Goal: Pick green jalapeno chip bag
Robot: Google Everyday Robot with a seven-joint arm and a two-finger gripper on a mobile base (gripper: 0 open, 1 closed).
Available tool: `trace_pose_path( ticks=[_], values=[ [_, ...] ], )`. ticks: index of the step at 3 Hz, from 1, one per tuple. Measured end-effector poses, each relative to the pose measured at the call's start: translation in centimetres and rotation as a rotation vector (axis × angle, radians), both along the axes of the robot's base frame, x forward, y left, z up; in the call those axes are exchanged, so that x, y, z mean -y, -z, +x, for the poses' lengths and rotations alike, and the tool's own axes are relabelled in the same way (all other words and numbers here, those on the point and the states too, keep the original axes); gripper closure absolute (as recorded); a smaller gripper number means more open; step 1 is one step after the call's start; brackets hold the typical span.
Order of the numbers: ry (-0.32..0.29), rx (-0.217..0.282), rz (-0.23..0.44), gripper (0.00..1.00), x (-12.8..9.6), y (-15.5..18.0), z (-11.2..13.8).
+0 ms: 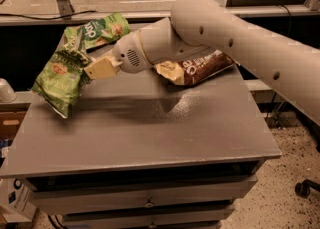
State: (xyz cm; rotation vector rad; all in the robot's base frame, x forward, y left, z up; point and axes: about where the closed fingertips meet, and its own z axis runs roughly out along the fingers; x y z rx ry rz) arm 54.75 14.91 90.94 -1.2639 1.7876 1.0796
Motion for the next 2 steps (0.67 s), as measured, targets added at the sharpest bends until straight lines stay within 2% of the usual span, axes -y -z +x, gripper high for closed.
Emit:
trace_pose_path(
  ticks=[1, 2],
  values=[
    [-0.025, 0.047, 0.035, 1.0, -0.92, -2.62, -1.37],
    [-0.029, 0.051, 0.037, 1.0, -1.06, -2.77, -1.51]
  ],
)
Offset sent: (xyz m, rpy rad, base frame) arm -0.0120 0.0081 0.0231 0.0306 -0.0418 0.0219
